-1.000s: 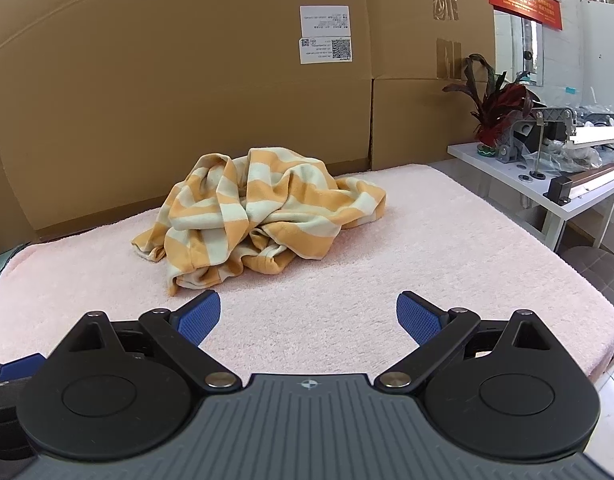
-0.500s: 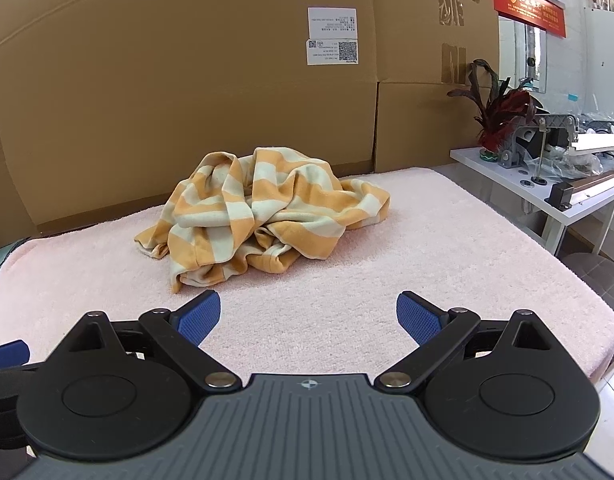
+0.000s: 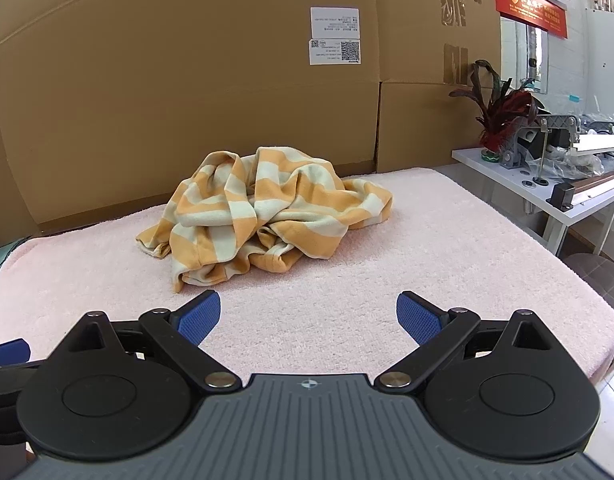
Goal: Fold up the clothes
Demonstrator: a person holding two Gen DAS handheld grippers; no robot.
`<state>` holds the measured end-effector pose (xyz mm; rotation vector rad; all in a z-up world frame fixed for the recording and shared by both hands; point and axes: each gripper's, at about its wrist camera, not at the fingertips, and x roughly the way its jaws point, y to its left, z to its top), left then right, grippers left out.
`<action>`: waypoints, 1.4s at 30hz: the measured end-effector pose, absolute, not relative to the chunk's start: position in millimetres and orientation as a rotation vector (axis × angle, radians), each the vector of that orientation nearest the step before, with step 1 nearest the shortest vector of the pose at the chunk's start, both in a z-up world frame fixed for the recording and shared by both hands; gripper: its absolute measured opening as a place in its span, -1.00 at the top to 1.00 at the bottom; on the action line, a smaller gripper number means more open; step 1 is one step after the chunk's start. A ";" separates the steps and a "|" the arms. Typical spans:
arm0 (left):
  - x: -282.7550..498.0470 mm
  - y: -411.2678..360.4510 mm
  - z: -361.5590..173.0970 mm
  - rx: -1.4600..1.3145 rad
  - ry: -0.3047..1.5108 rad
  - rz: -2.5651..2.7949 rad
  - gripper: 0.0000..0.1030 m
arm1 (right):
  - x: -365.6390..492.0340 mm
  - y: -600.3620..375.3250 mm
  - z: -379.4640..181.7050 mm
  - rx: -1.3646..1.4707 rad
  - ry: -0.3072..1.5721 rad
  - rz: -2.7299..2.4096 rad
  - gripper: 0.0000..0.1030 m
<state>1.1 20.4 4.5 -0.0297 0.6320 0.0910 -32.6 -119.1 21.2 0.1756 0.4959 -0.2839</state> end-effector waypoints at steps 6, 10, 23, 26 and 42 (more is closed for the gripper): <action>3.1 22.1 2.9 -0.033 0.639 0.103 -0.98 | -33.6 -119.8 21.3 0.172 0.488 -0.298 -0.89; 4.9 23.4 1.8 -0.034 0.645 0.110 -0.98 | -32.0 -120.6 19.0 0.172 0.496 -0.303 -0.89; 10.9 23.4 -2.3 -0.025 0.667 0.108 -0.98 | -25.6 -121.0 15.4 0.180 0.510 -0.291 -0.89; 15.0 21.6 -4.9 -0.020 0.676 0.107 -0.98 | -22.4 -120.9 13.9 0.182 0.515 -0.279 -0.89; 88.9 19.7 -20.9 0.011 0.747 0.100 -0.98 | 44.9 -154.8 13.9 0.170 0.555 -0.274 -0.88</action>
